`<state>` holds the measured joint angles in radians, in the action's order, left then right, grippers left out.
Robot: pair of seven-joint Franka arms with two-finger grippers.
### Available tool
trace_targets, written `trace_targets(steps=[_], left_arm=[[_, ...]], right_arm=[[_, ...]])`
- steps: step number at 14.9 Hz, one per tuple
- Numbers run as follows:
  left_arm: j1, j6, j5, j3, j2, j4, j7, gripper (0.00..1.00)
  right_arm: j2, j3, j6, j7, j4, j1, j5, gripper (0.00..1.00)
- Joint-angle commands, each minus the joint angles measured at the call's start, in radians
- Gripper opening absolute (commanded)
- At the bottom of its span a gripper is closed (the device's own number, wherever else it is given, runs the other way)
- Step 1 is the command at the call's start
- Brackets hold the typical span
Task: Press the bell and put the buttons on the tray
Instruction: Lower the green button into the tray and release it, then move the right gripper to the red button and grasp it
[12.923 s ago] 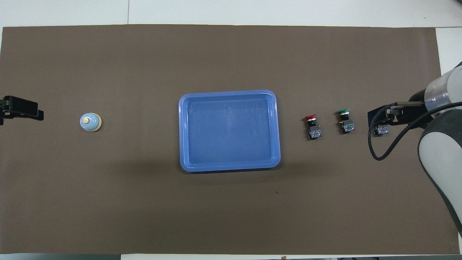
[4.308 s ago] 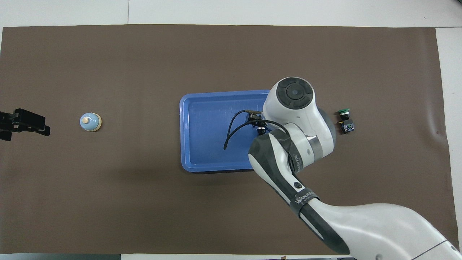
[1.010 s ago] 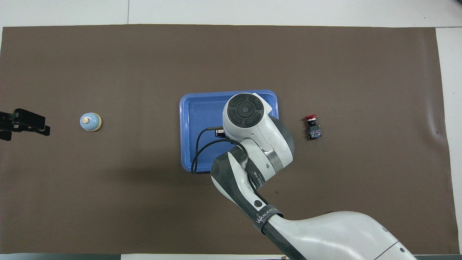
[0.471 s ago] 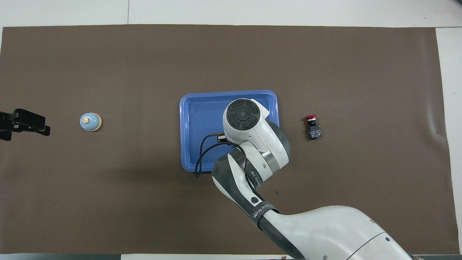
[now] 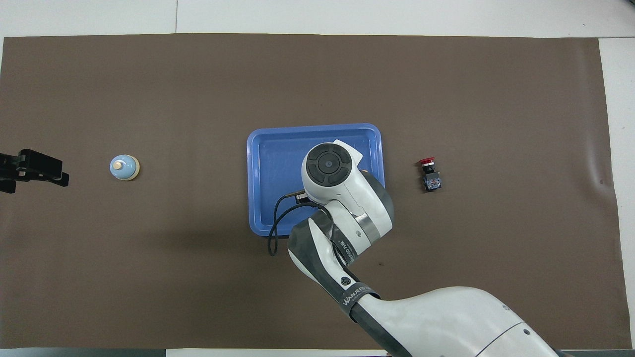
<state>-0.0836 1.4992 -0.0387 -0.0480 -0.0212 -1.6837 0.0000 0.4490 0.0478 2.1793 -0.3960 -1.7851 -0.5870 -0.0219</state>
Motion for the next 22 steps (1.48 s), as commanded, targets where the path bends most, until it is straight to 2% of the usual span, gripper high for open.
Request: trace_targets(steps=[1, 2, 4, 5, 6, 9, 12, 17, 20, 22], left_arm=[[0.007, 0.007, 0.002, 0.005, -0.022, -0.019, 0.0, 1.0], [0.007, 0.007, 0.002, 0.005, -0.022, -0.019, 0.0, 1.0], [0.007, 0.007, 0.002, 0.005, -0.022, -0.019, 0.0, 1.0], [0.007, 0.009, 0.002, 0.005, -0.022, -0.019, 0.0, 1.0], [0.007, 0.009, 0.002, 0.005, -0.022, -0.019, 0.0, 1.0], [0.007, 0.009, 0.002, 0.005, -0.022, -0.019, 0.0, 1.0], [0.007, 0.007, 0.002, 0.005, -0.022, -0.019, 0.0, 1.0], [0.007, 0.009, 0.002, 0.005, -0.022, -0.019, 0.0, 1.0], [0.007, 0.009, 0.002, 0.005, -0.022, -0.019, 0.0, 1.0], [0.007, 0.009, 0.002, 0.005, -0.022, -0.019, 0.0, 1.0]], right_arm=[[-0.029, 0.001, 0.017, 0.046, -0.03, -0.005, -0.01, 0.38], [-0.029, 0.001, 0.017, 0.045, -0.03, -0.008, -0.01, 0.39], [-0.029, 0.001, 0.017, 0.037, -0.03, -0.008, -0.012, 0.54], [-0.029, 0.001, 0.011, 0.028, -0.024, -0.007, -0.015, 0.93], [-0.03, 0.001, 0.004, 0.013, -0.019, -0.007, -0.015, 1.0], [-0.073, -0.012, -0.079, 0.02, 0.022, 0.022, -0.015, 1.0], [-0.147, -0.014, -0.122, 0.11, 0.003, 0.159, -0.004, 1.0], [-0.164, -0.013, -0.116, 0.262, -0.04, 0.383, -0.004, 1.0], [-0.184, -0.014, -0.081, 0.402, -0.117, 0.438, -0.004, 1.0], [-0.179, -0.014, -0.006, 0.42, -0.166, 0.443, -0.004, 1.0]])
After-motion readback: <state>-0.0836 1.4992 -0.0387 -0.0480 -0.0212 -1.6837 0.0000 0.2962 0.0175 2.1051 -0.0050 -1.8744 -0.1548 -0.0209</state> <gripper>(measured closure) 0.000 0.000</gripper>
